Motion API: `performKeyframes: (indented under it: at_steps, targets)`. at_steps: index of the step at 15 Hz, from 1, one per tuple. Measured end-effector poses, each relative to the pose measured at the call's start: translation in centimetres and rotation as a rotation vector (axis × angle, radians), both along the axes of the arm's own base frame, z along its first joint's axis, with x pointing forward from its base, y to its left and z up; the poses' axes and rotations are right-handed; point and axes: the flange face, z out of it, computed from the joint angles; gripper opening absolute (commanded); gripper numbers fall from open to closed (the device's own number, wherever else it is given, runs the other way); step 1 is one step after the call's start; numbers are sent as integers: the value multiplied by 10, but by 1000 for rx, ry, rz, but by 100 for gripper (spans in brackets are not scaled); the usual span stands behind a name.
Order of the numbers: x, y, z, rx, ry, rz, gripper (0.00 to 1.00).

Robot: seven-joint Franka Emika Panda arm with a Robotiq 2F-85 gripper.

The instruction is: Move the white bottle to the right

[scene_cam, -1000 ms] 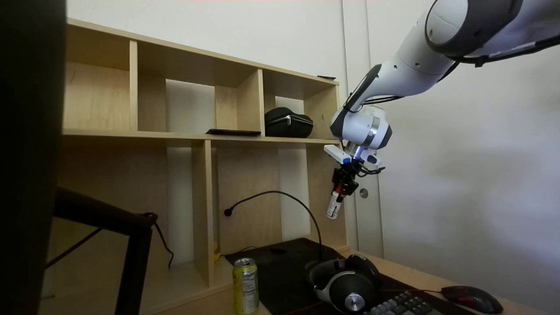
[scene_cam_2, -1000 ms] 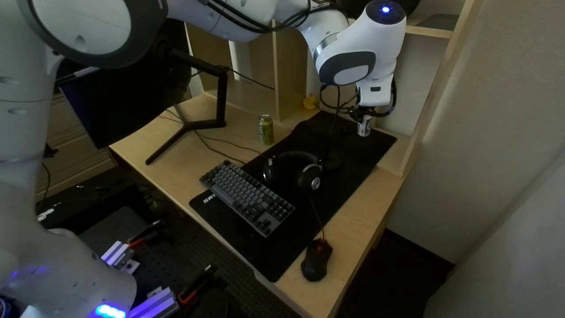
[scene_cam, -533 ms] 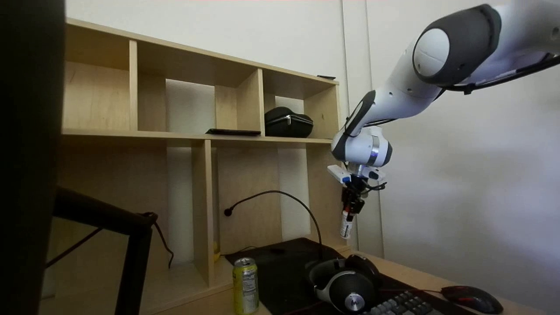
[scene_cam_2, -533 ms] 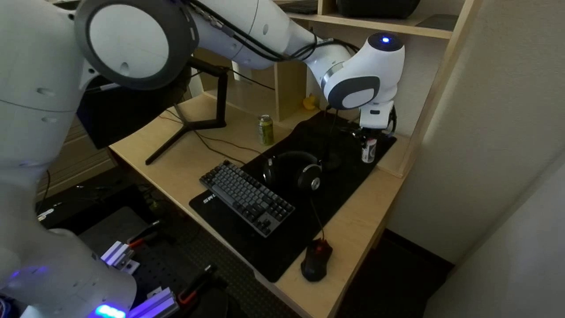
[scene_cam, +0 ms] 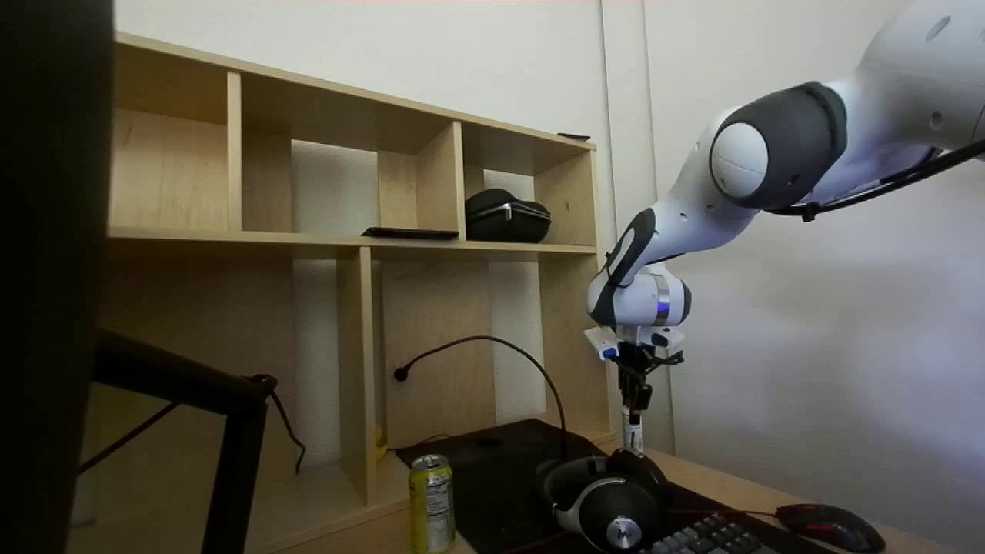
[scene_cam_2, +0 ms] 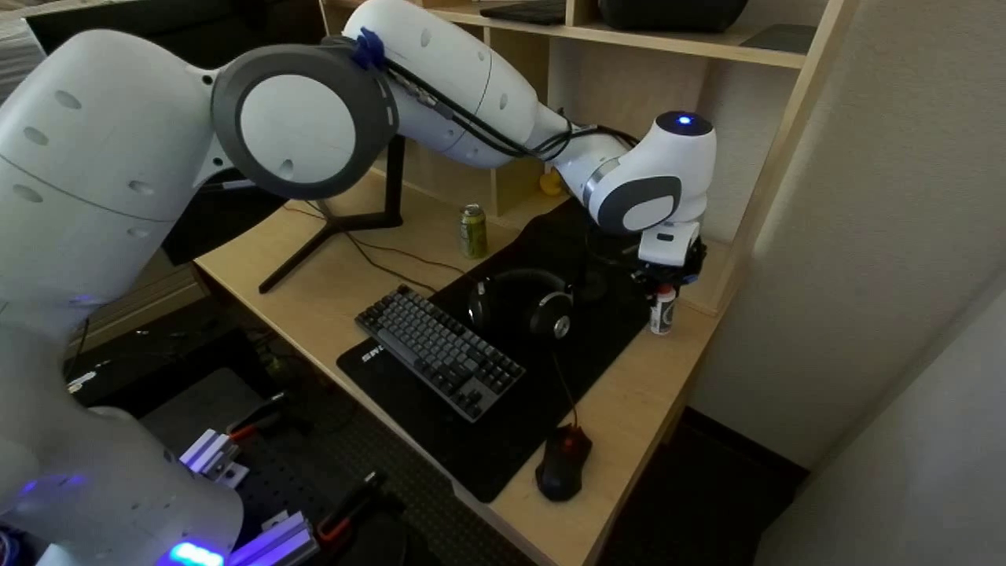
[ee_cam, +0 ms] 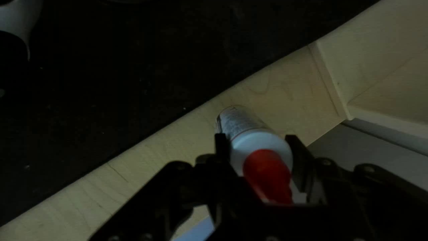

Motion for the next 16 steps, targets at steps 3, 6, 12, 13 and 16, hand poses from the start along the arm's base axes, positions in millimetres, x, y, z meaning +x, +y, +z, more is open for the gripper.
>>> performKeyframes:
  at_steps: [3,6,12,13,16]
  targets:
    - [0,1,0,1,0,1,20]
    - [-2,-1,-8,7,11,-11,20]
    - [-10,-18,-12,40,21,-87,50]
    - [-11,-21,-12,47,24,-97,72]
    - [-12,-24,-12,71,17,-118,81]
